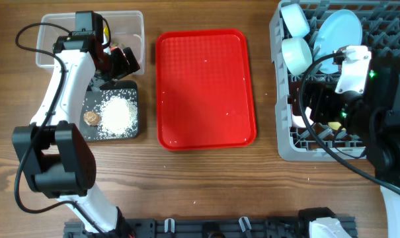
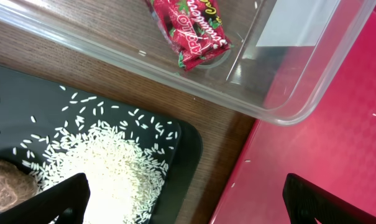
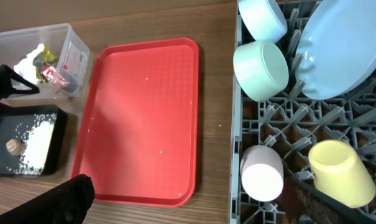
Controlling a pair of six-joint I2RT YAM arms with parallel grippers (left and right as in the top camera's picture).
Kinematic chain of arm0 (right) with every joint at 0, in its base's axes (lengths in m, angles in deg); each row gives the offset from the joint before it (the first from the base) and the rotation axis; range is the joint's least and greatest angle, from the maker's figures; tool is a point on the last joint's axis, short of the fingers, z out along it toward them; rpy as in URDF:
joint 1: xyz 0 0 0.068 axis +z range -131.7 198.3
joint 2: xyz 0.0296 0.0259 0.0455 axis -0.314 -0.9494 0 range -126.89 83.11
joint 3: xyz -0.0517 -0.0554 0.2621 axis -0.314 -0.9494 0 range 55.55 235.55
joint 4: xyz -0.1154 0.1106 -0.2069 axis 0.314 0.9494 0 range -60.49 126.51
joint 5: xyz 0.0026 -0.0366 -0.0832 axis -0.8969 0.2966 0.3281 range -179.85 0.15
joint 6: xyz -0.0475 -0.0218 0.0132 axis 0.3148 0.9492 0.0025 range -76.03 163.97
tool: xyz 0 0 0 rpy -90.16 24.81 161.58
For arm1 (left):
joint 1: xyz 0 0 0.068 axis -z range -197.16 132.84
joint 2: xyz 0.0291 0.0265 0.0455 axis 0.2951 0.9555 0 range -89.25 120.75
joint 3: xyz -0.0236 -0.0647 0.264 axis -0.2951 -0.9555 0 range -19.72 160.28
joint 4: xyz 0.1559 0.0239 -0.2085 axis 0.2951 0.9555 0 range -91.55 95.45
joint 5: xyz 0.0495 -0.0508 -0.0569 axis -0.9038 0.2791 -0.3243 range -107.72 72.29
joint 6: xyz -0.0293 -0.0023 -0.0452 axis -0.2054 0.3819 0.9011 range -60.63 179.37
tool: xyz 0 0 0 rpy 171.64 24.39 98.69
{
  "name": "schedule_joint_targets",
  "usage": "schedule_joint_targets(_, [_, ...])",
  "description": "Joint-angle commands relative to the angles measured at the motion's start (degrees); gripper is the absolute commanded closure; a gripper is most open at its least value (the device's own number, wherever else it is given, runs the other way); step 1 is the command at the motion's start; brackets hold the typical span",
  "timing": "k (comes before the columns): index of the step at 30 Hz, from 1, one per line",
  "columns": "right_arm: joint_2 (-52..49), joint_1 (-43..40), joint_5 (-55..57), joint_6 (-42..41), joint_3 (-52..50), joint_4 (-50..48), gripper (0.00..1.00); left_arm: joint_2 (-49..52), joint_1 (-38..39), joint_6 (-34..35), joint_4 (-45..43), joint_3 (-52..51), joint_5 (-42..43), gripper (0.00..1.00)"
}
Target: Sort waste into correct bins and load items into the dishwasher rack
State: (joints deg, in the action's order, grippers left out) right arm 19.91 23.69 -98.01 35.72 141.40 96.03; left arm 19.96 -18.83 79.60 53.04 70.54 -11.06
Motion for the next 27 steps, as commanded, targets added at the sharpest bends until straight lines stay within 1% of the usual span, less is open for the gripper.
schedule_joint_targets(1, [-1.68,0.22,0.48,0.81,-0.09,-2.25,0.00,0.76,-0.07,-0.11,-0.07,-0.39,-0.76,0.00])
schedule_joint_targets(3, [-1.70,0.26,2.16,2.60,-1.75,-7.39,0.00,0.74,-0.07,-0.11,-0.07,-0.39,-0.74,0.00])
schedule_joint_targets(4, [0.61,0.28,2.14,5.18,-5.92,-14.60,0.00,0.74,-0.07,-0.11,-0.07,-0.39,-0.74,0.00])
schedule_joint_targets(5, [5.38,0.28,2.10,5.07,-13.86,-24.33,0.00,0.76,-0.07,-0.11,-0.09,-0.39,-0.76,0.00])
schedule_joint_targets(7, [13.73,0.28,2.12,4.33,-27.32,-36.48,0.00,0.76,-0.07,-0.11,-0.07,-0.39,-0.76,0.00])
schedule_joint_targets(9, [22.82,0.26,2.12,2.71,-40.98,-47.01,0.00,0.76,-0.07,-0.11,-0.07,-0.39,-0.76,0.00])
schedule_joint_targets(10, [29.49,0.22,2.14,0.26,-49.94,-52.76,0.00,0.74,-0.07,-0.11,-0.09,-0.39,-0.76,0.00])
schedule_joint_targets(11, [35.52,0.17,2.16,-2.86,-57.48,-56.15,0.00,0.74,-0.07,-0.11,-0.09,-0.39,-0.74,0.00])
schedule_joint_targets(12, [41.13,0.17,2.16,-6.08,-64.17,-58.16,0.00,0.76,-0.07,-0.11,-0.09,-0.39,-0.76,0.00])
schedule_joint_targets(13, [44.28,0.17,2.14,-7.80,-67.80,-58.95,0.00,0.76,-0.07,-0.11,-0.07,-0.39,-0.74,0.00])
schedule_joint_targets(14, [50.14,0.17,2.14,-8.48,-73.99,-59.28,0.00,0.74,-0.07,-0.11,-0.07,-0.39,-0.76,0.00])
schedule_joint_targets(18, [59.78,0.17,2.80,-6.88,-82.36,-59.19,0.00,0.76,-0.07,-0.11,-0.07,-0.39,-0.76,0.00])
schedule_joint_targets(21, [62.36,0.17,2.78,-3.89,-82.51,-59.71,0.00,0.74,-0.07,-0.11,-0.07,-0.39,-0.76,0.00])
schedule_joint_targets(27, [63.06,0.28,2.78,-3.91,-82.55,-59.91,0.00,0.74,-0.07,-0.11,-0.07,-0.37,-0.76,0.00])
